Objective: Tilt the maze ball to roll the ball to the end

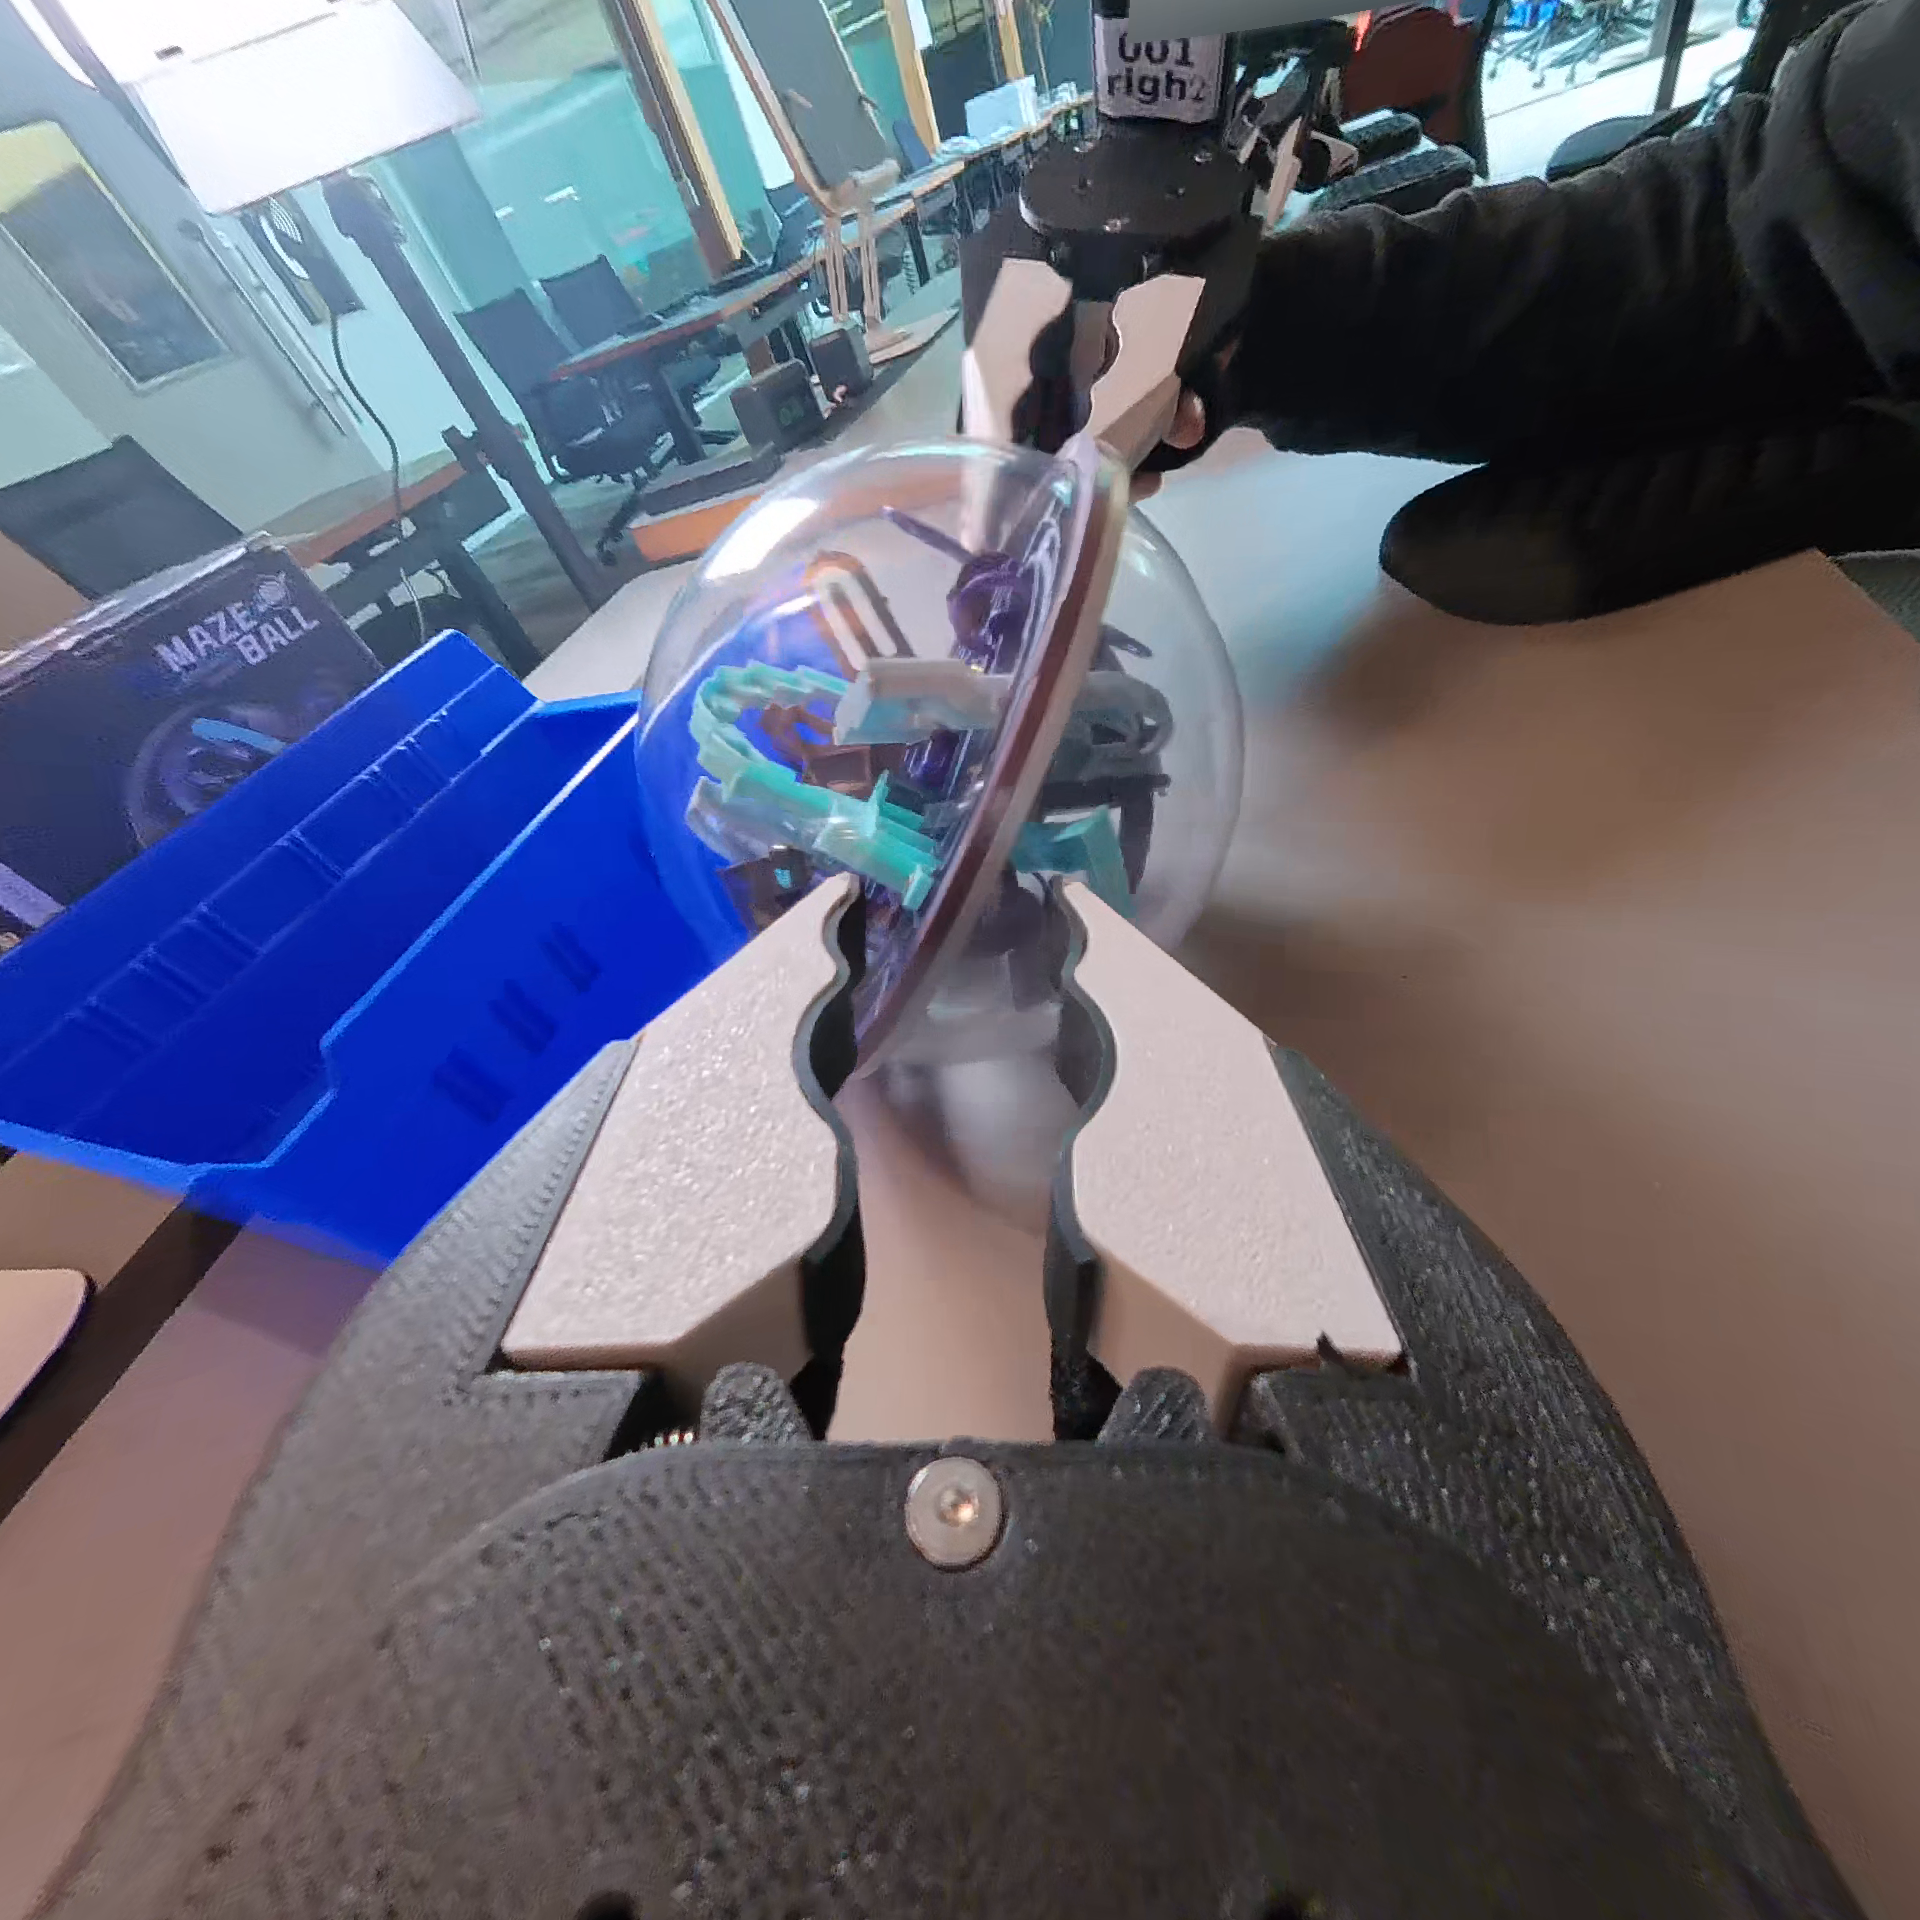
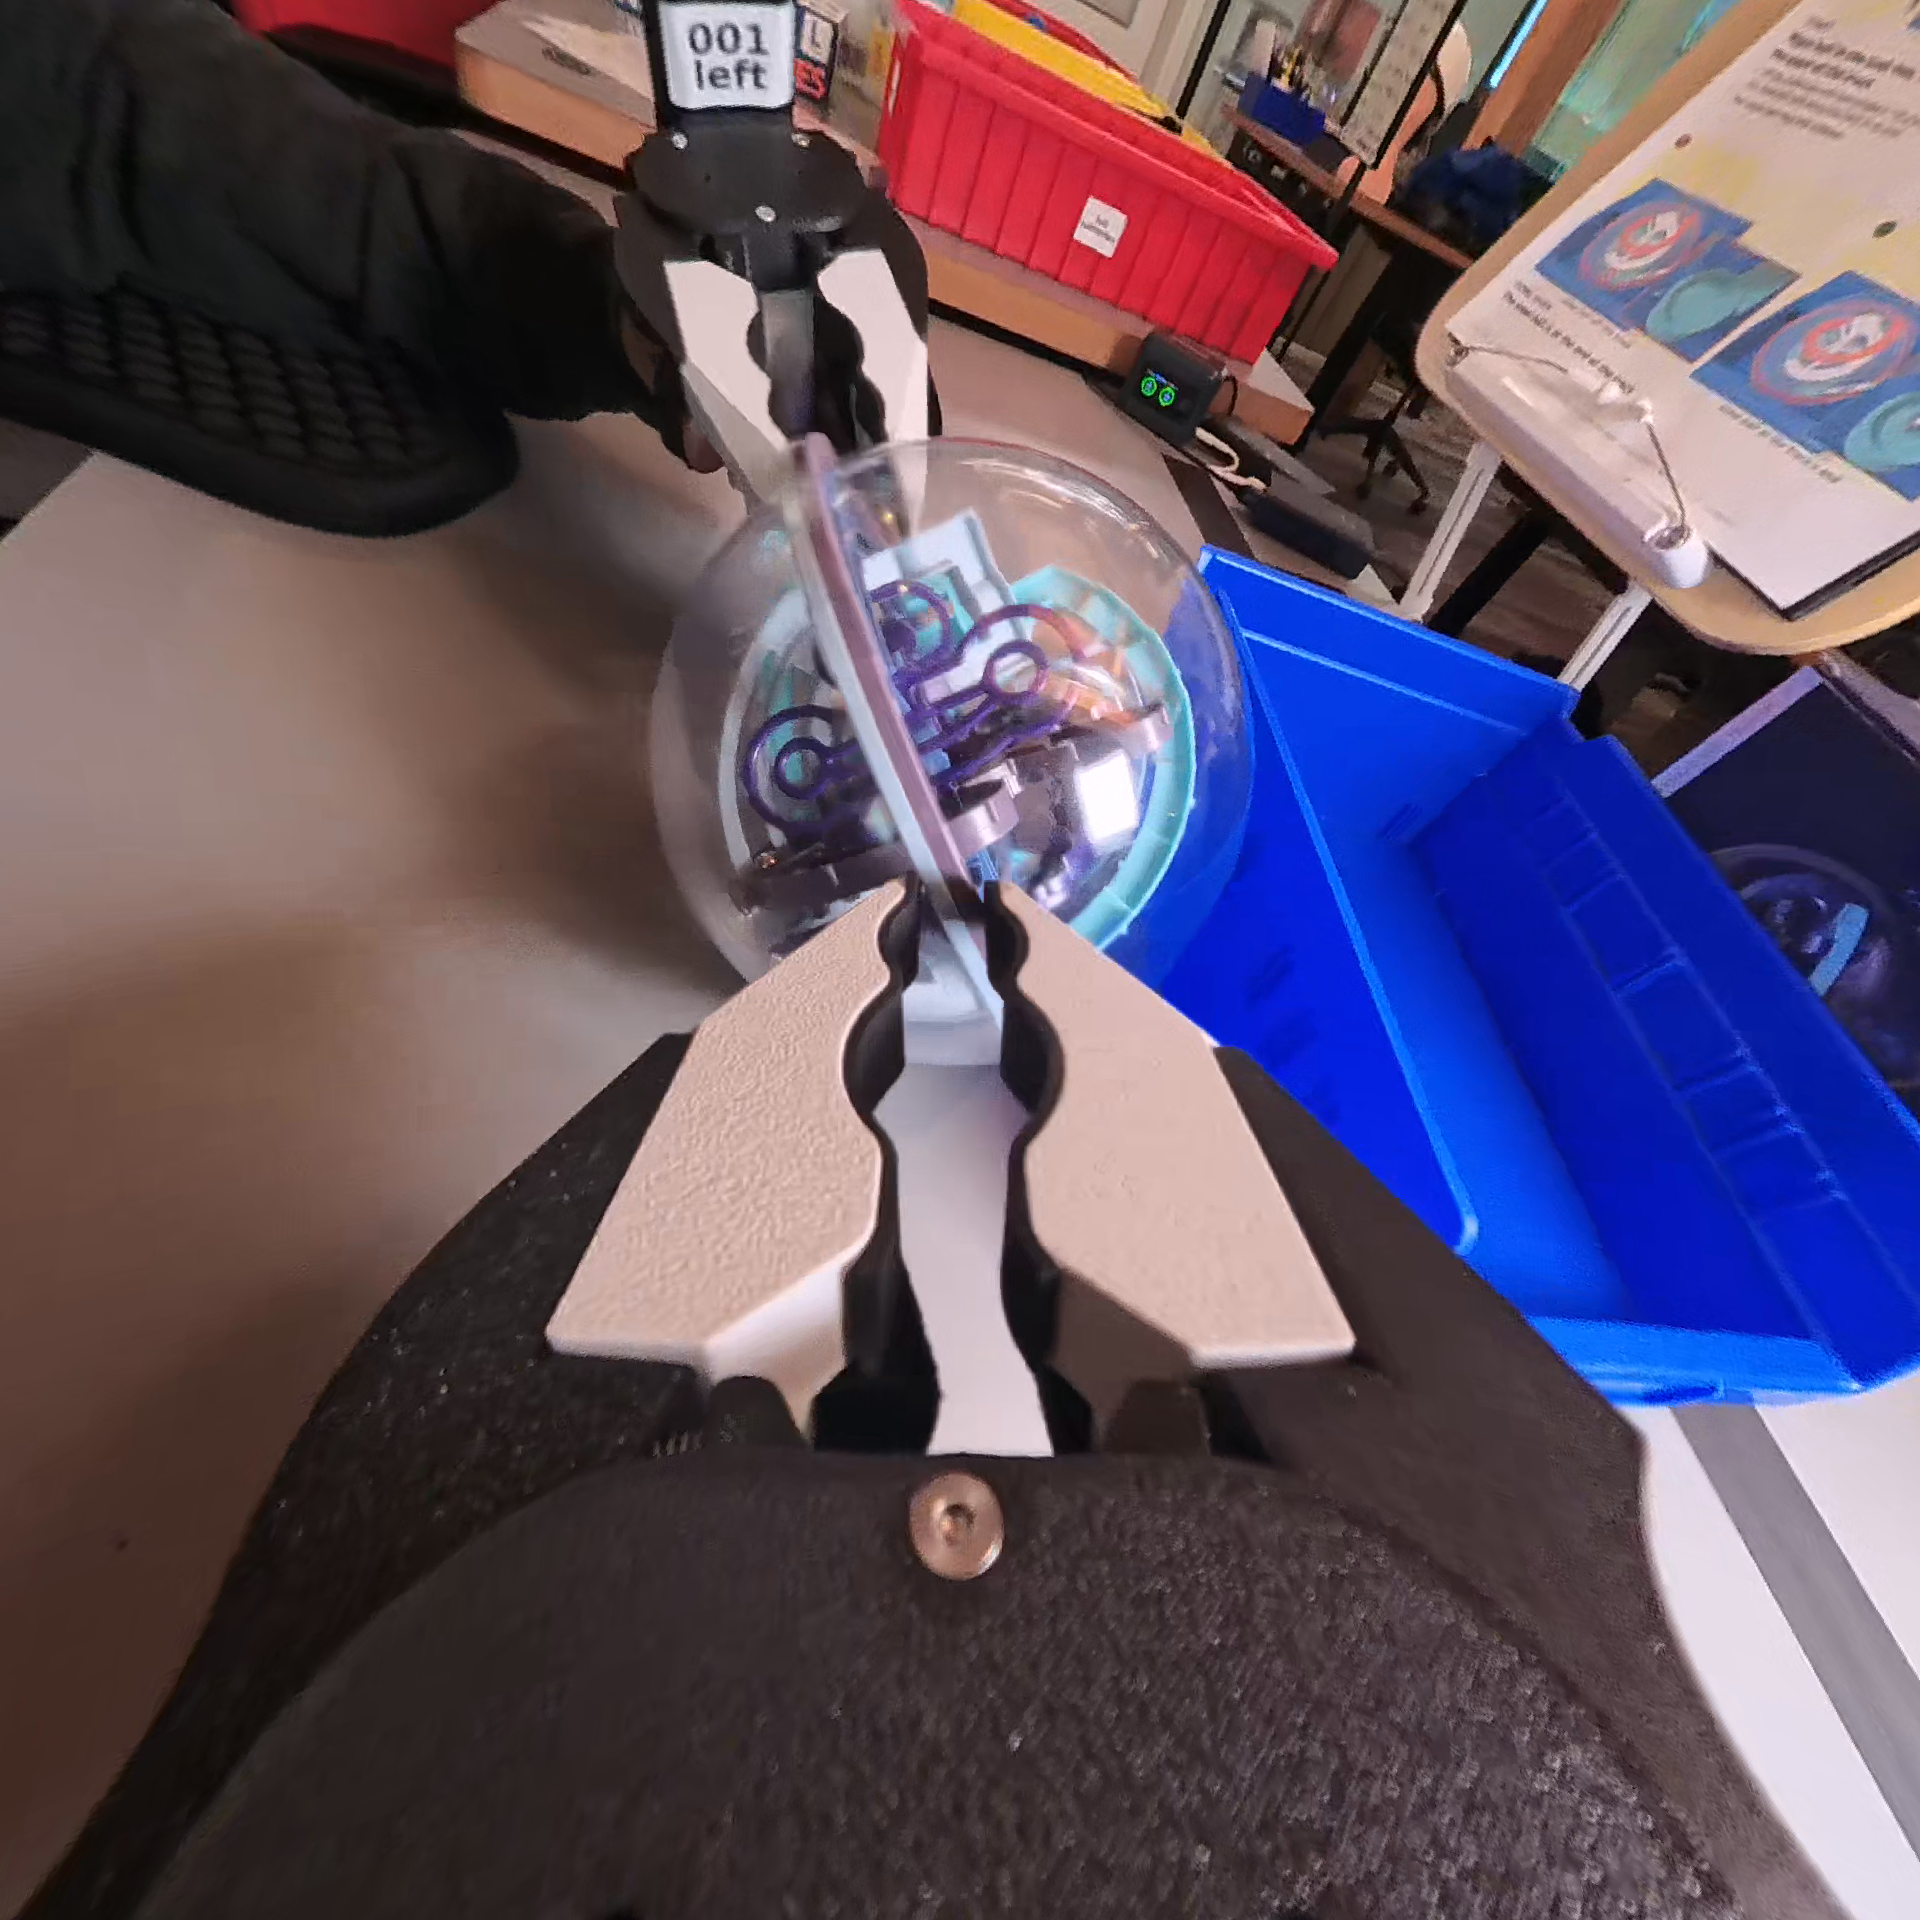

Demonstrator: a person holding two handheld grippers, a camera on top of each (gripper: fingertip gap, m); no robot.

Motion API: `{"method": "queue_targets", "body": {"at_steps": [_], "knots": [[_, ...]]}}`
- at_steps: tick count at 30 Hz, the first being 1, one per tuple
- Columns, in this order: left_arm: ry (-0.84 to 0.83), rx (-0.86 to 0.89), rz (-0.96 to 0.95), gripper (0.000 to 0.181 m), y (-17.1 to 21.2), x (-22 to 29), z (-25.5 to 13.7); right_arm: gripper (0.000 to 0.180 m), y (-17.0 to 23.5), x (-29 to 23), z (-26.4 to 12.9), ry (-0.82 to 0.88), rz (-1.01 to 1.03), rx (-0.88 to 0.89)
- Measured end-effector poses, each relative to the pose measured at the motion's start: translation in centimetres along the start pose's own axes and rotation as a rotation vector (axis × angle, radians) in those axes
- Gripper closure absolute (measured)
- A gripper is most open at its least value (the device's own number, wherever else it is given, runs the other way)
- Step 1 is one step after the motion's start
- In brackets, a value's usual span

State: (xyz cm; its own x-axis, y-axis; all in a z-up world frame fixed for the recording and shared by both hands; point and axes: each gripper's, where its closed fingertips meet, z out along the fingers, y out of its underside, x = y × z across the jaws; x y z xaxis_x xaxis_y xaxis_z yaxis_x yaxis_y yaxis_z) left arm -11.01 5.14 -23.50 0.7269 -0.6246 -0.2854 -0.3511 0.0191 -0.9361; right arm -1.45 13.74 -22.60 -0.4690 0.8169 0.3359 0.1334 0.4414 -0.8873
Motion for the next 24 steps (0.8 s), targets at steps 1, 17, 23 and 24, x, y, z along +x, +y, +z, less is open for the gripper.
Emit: {"method": "queue_targets", "body": {"at_steps": [1, 17, 23, 24], "knots": [[0.005, 0.002, -0.003, 0.155, 0.0, 0.1, -0.1, 0.17, -0.2, -0.2, 0.1, -0.001, -0.011, -0.001], [0.006, -0.08, -0.018, 0.165, 1.9, 0.2, 0.3, 0.172, -3.0, -2.5, 0.1, 0.026, -0.198, -0.059], [0.0, -0.085, -0.022, 0.165, 2.1, 0.1, 0.3, 0.172, -3.3, -2.7, 0.2, 0.022, -0.2, -0.051], [-0.002, -0.084, -0.021, 0.165, 2.1, 0.1, 0.3, 0.172, -3.3, -2.7, 0.2, 0.022, -0.197, -0.05]]}}
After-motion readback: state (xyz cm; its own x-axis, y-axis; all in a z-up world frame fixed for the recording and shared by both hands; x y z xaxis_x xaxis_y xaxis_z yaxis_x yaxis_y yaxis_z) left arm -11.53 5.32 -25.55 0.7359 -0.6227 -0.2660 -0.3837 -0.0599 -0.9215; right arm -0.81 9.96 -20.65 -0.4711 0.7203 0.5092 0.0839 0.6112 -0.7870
